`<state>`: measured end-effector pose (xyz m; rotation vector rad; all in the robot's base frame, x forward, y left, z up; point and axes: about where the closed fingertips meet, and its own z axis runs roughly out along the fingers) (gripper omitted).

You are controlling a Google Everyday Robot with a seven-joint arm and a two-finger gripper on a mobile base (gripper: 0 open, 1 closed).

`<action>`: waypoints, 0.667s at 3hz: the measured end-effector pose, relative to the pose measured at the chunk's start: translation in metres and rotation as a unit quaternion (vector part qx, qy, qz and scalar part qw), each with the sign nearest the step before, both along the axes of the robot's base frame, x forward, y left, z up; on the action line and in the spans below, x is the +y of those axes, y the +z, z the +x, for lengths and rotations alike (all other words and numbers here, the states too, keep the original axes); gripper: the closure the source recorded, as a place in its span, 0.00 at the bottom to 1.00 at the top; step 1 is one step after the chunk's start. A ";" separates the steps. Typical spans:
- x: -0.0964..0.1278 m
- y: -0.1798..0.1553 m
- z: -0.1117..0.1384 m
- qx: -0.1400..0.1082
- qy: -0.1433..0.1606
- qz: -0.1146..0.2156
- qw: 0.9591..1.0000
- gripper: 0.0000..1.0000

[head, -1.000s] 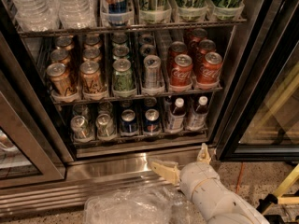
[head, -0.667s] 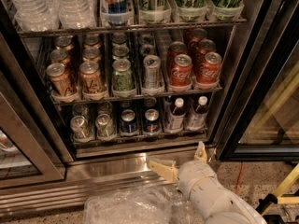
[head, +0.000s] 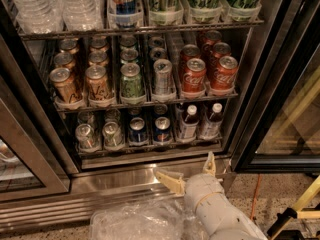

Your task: Pick blue plastic bottle from bottom shelf of fridge

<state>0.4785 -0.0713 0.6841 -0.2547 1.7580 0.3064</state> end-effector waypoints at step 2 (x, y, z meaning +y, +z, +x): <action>0.018 -0.028 0.023 -0.048 0.006 -0.021 0.999 0.00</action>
Offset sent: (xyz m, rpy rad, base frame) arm 0.0378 0.0259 -0.0481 -0.0603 -0.1358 0.0029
